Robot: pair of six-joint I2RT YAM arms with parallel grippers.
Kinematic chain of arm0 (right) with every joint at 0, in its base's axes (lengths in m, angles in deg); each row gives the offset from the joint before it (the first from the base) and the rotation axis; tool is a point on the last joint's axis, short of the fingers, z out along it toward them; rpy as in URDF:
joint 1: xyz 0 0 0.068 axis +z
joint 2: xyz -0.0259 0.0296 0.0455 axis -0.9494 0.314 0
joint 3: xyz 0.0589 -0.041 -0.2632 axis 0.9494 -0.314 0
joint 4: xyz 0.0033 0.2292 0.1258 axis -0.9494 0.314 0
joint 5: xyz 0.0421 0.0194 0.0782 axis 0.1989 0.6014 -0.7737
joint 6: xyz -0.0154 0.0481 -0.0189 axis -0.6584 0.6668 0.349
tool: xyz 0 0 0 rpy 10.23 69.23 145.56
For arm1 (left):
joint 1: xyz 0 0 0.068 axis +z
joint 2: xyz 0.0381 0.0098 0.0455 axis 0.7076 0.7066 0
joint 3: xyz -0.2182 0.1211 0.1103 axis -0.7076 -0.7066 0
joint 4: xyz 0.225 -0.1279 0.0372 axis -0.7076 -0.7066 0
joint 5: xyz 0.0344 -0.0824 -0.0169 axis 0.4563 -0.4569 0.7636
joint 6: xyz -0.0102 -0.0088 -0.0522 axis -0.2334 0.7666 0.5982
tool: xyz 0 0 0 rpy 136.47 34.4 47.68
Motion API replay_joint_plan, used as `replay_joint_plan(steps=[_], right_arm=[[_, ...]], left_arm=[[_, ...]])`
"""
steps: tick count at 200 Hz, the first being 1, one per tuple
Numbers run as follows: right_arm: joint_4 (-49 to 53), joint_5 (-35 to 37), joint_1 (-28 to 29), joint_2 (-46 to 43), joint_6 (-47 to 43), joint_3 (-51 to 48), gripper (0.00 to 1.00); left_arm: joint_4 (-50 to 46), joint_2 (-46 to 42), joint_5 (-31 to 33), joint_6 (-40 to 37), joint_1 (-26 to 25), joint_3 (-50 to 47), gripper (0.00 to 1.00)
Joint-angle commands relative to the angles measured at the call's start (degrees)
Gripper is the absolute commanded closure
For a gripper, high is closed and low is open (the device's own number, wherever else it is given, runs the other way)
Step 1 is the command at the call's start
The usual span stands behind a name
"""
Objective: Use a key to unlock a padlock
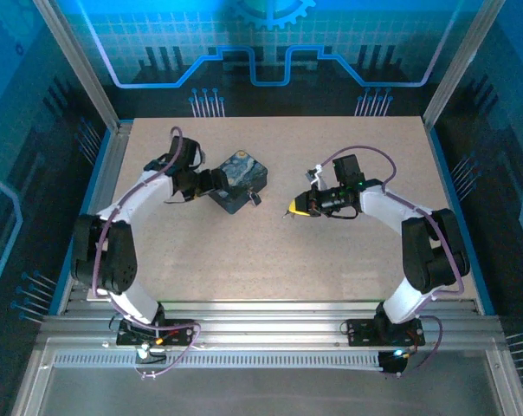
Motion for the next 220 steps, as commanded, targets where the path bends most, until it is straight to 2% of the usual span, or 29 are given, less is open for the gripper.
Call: replay_joint_plan(steps=[1, 44, 77, 121, 155, 181, 220], right_arm=[[2.25, -0.33, -1.09, -1.19, -1.84, 0.58, 1.00], [3.23, -0.44, -2.12, -1.99, -2.83, 0.28, 1.00], [3.28, -0.39, -2.24, -1.90, -2.55, 0.59, 1.00], [3.54, -0.18, -2.21, -2.53, -2.00, 0.54, 1.00], [4.06, 0.39, -2.20, -3.56, -1.70, 0.28, 1.00], [4.81, 1.07, -2.24, -4.60, -1.65, -0.30, 1.00], [5.65, 2.14, -2.39, -5.17, -2.13, -1.11, 1.00]], left_arm=[[0.62, 4.91, 1.64, 0.90, 1.41, 3.00, 0.18], [0.37, 10.90, 1.12, -3.05, 2.14, 7.93, 0.16], [0.74, 13.39, -2.52, -7.86, 1.66, 8.31, 0.25], [-2.03, 13.91, -4.10, -18.73, -3.53, 7.93, 0.32], [-2.00, 13.93, -5.56, -21.98, -6.67, 7.15, 0.36], [-0.52, 12.97, -4.99, -21.61, -7.27, 6.01, 0.36], [0.84, 8.30, -2.04, -16.75, -6.92, 6.35, 0.23]])
